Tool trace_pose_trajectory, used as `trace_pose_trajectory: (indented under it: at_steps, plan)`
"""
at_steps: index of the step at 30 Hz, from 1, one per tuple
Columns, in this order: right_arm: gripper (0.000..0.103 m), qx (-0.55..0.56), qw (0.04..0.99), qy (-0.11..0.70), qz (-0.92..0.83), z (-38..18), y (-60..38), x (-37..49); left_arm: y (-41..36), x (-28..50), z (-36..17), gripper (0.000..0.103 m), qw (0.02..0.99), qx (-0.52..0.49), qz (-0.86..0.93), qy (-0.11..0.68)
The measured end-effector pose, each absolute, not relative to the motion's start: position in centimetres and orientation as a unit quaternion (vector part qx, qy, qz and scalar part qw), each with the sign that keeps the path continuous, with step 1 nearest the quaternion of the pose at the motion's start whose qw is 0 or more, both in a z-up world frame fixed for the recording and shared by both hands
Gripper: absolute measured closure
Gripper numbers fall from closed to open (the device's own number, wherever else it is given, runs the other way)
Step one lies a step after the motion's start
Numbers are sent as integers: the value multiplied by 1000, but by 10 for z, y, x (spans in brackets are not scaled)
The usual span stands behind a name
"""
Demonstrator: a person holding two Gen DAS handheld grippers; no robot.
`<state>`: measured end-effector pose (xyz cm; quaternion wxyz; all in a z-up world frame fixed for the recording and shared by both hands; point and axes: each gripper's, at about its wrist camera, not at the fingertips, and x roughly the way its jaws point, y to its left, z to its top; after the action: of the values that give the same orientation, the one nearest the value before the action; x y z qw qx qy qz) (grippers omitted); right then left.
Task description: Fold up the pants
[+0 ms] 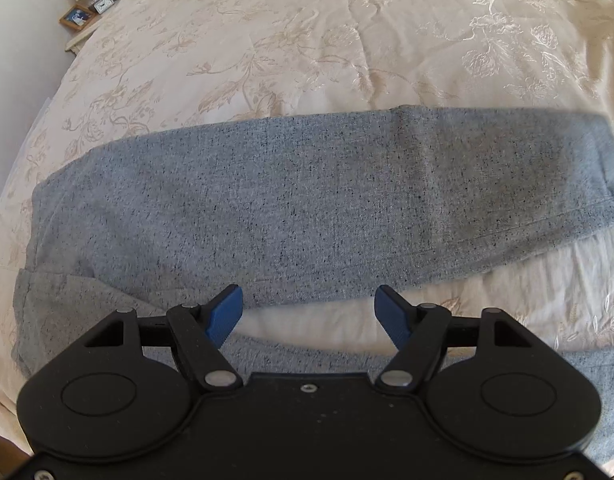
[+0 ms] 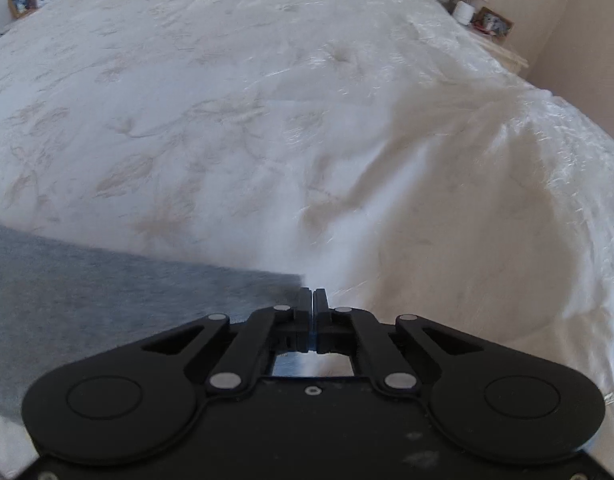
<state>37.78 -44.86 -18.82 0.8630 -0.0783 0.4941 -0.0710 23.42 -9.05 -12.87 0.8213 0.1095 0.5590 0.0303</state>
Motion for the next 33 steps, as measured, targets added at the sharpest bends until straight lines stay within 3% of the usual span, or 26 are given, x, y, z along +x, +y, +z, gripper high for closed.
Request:
trace_pose_trajectory:
  at_steps: [9, 15, 18, 20, 27, 33]
  plan:
    - [96, -37, 871, 486, -68, -177, -462, 383, -51, 259, -140, 29, 836, 113, 78, 532]
    - [93, -27, 872, 488, 15, -179, -369, 368, 21, 276, -177, 29, 818, 96, 153, 547]
    - [88, -28, 871, 488, 53, -179, -313, 361, 55, 265, -207, 29, 779, 90, 166, 598]
    - [80, -36, 868, 490, 68, -179, -277, 359, 66, 247, -210, 29, 787, 88, 155, 590]
    - [77, -61, 849, 511, 122, -199, -173, 374, 70, 220, -210, 28, 786, 94, 145, 594]
    - [83, -91, 829, 545, 86, -232, -178, 403, 86, 221, -209, 28, 782, 47, 144, 605]
